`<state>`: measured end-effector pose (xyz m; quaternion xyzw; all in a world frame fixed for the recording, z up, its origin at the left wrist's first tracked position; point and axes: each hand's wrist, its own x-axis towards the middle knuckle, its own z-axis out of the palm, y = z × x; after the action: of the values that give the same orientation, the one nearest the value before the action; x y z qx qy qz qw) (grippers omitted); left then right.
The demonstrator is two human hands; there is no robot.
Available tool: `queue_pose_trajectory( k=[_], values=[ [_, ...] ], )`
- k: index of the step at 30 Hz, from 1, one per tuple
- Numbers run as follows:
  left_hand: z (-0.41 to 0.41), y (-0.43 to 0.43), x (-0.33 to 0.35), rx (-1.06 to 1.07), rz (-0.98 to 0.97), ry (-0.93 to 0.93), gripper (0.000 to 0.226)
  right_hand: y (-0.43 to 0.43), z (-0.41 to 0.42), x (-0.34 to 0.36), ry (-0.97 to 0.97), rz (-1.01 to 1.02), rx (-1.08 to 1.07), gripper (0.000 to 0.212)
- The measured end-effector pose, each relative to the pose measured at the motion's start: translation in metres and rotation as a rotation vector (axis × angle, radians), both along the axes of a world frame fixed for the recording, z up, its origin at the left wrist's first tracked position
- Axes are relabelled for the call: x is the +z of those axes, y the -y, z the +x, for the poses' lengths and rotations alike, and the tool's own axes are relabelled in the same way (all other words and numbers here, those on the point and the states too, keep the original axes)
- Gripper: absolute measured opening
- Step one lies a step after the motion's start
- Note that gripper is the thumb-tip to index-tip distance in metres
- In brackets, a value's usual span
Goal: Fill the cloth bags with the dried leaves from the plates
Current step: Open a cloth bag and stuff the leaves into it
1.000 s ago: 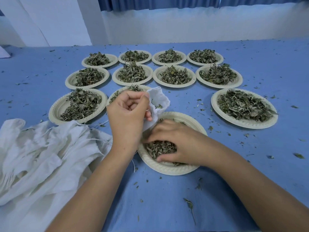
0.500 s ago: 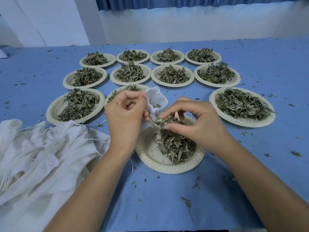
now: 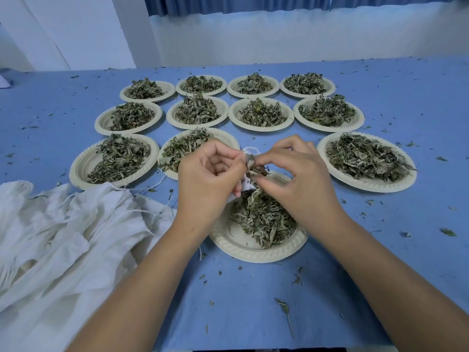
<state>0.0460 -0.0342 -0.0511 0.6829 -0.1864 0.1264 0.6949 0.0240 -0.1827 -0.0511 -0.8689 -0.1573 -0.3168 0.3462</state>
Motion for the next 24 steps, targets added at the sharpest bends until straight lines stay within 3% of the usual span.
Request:
queue_pose_trajectory(
  k=[2, 7, 11, 14, 16, 19, 24],
  values=[
    [0.000, 0.000, -0.001, 0.006, -0.002, -0.006, 0.017, 0.001, 0.001, 0.002, -0.003, -0.054, 0.052, 0.017],
    [0.000, 0.000, 0.001, 0.035, -0.024, -0.010, 0.016, 0.007, -0.005, 0.009, 0.043, 0.119, 0.105, 0.016],
    [-0.002, 0.000, 0.001, -0.020, 0.016, 0.001, 0.014, 0.001, -0.005, 0.006, 0.136, -0.018, 0.045, 0.007],
    [-0.002, 0.000, 0.000, -0.040, 0.035, -0.002, 0.012, 0.000, -0.002, 0.003, 0.032, -0.130, 0.075, 0.008],
    [-0.001, 0.000, 0.000, -0.014, 0.010, -0.033, 0.012, 0.002, -0.002, 0.005, -0.057, -0.078, 0.147, 0.012],
    [0.002, -0.002, 0.003, 0.027, -0.069, -0.082, 0.015, 0.010, -0.004, 0.011, -0.029, 0.004, 0.194, 0.024],
    [0.003, -0.003, 0.005, 0.043, -0.110, -0.093, 0.018, 0.015, -0.002, 0.012, -0.022, -0.207, 0.110, 0.044]
  ],
)
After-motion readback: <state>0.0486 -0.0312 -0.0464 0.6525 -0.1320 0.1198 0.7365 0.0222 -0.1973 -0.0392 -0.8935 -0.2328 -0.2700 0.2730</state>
